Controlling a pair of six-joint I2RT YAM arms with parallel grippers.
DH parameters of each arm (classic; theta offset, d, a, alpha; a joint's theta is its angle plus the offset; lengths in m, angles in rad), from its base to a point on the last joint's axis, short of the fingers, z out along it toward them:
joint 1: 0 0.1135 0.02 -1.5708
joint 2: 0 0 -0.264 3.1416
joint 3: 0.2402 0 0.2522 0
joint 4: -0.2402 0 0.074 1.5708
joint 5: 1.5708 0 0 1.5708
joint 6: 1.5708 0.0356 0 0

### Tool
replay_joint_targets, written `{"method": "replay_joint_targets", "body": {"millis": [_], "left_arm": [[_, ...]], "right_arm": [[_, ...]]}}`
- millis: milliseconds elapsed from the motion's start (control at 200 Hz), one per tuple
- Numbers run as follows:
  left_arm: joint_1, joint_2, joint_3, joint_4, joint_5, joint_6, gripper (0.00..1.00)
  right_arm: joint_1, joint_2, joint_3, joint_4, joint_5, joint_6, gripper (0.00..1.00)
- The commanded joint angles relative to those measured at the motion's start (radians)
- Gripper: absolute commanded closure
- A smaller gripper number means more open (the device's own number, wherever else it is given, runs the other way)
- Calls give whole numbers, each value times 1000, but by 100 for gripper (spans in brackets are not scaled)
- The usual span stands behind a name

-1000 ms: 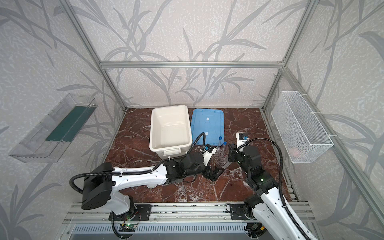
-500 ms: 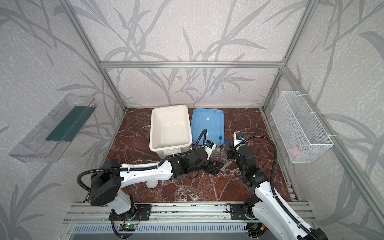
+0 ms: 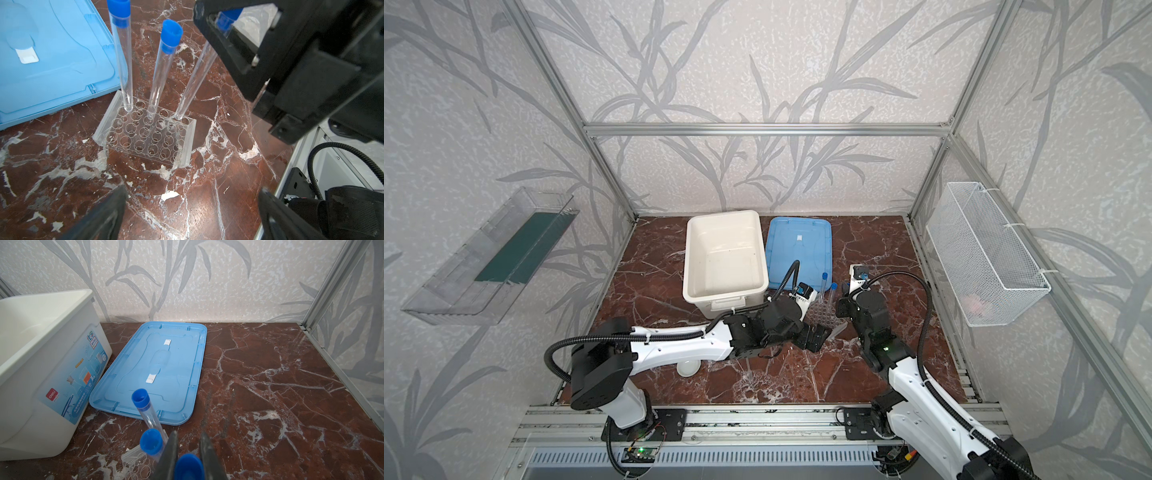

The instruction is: Organize the chemistry lab equipment

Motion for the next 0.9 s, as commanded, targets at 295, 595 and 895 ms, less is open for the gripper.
{"method": "replay_joint_targets", "body": {"millis": [295,595,895], "left_arm": [[-6,7,-14,18,-11,-8,1],[-6,-3,-25,24,-17,-10,1],[-8,-9,-32,28,-23,-13,1]], "right_arm": [[-1,60,-20,76,10,13,81],[-1,72,-41,71,20,35,76],[0,42,-34,43,34,44,68]]}}
